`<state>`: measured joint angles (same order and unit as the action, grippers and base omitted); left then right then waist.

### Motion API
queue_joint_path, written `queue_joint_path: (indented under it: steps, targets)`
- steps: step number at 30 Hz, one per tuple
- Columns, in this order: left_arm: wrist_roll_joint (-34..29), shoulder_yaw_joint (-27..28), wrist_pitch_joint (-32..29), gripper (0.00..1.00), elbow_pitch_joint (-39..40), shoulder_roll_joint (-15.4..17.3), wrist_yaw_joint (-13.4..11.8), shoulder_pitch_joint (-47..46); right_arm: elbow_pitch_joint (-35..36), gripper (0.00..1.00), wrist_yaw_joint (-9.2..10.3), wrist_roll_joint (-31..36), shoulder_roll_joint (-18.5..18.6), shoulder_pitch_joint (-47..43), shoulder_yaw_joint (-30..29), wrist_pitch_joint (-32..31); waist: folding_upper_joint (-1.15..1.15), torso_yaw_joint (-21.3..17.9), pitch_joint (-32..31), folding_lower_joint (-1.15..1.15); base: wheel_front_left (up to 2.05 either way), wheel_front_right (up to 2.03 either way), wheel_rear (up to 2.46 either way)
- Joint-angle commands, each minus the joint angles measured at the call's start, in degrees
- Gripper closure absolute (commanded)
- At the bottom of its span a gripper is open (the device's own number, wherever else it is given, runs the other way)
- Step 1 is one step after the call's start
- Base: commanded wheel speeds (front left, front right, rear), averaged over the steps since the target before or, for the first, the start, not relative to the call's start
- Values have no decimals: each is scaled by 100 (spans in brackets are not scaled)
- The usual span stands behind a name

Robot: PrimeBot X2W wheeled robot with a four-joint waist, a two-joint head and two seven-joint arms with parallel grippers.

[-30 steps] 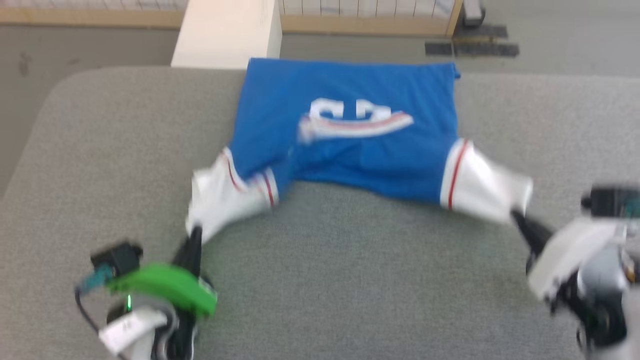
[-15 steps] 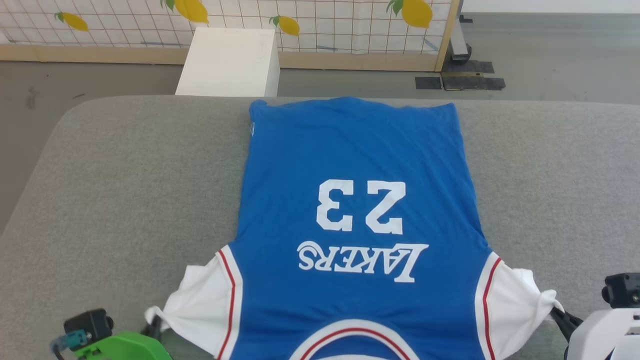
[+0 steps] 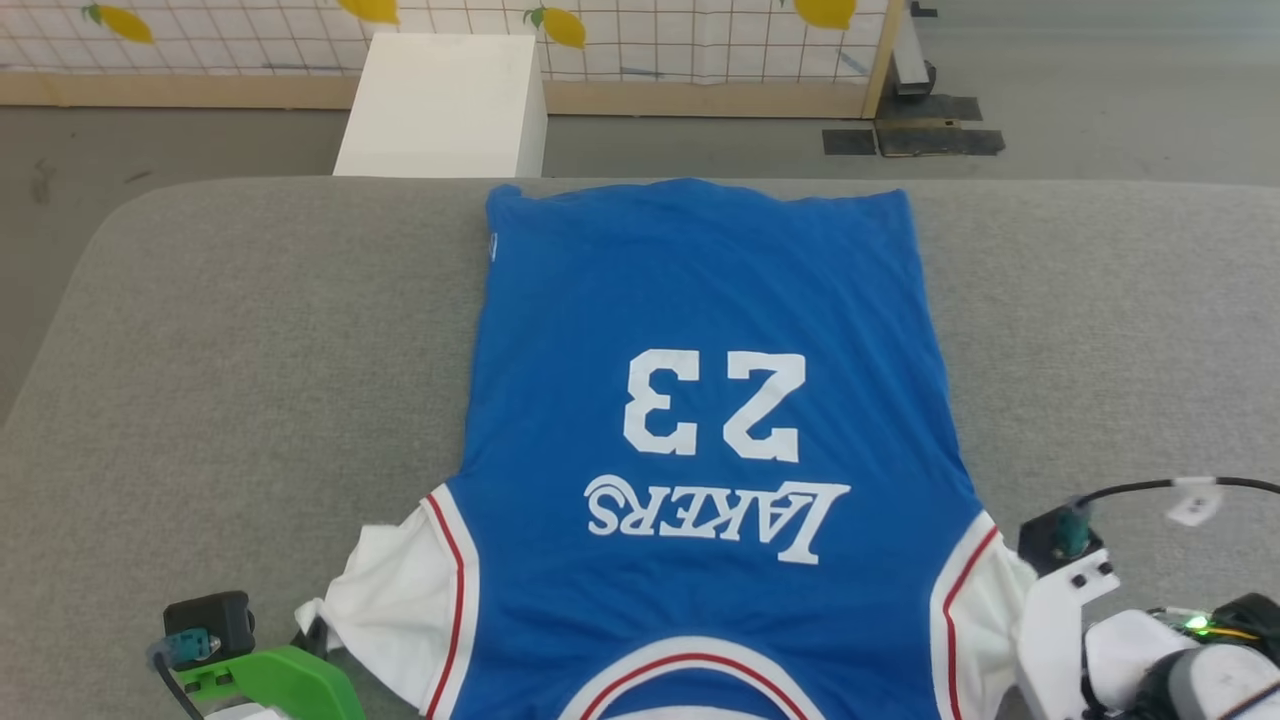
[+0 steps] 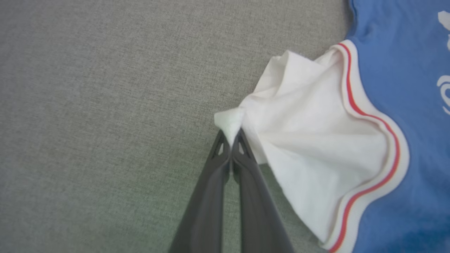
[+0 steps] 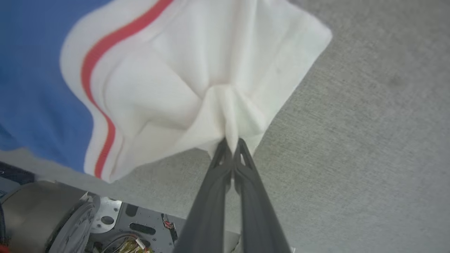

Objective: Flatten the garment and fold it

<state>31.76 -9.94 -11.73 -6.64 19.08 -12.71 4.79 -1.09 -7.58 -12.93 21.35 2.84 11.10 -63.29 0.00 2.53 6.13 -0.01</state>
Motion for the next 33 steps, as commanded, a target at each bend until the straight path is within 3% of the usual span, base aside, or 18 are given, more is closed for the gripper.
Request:
queue_joint_path:
  steps: [1,3,4,5,6,9,16,21,25,33]
  targets:
    - [24,15,38,100,20,-20,0,-42,-126,100,9,-43,38,78,89,-171,0,37,14,1,0,0,0]
    - [52,23,81,100,37,-44,7,-35,-252,100,9,-141,91,144,223,-364,0,63,9,1,0,0,0]
    - [65,25,98,100,47,-54,10,-26,-286,83,9,-211,105,165,229,-415,0,72,0,1,0,0,0]
    - [74,29,110,100,58,-59,10,-16,-276,9,9,-261,122,183,227,-423,0,74,-8,1,0,0,0]
    - [83,35,122,100,72,-60,6,4,-252,0,9,-343,115,198,156,-398,0,68,-21,1,0,0,0]
    - [101,37,138,100,118,-58,3,55,-103,0,9,-573,111,175,-127,-384,0,53,-51,1,0,0,0]
    - [123,38,145,100,265,-32,-23,160,942,0,9,-1212,-141,113,-1464,-417,0,-9,-135,1,0,0,0]
    - [110,67,275,100,458,-11,-19,161,1489,0,9,-1211,-530,658,-2266,417,0,-26,12,1,0,0,0]
    - [121,113,428,100,646,-36,0,40,1263,0,9,-950,-861,1312,-2474,1226,0,45,368,1,0,0,0]
    - [46,86,643,100,1259,-3,96,-217,-45,0,9,-265,-784,3217,-2185,2090,0,373,1549,1,0,0,0]
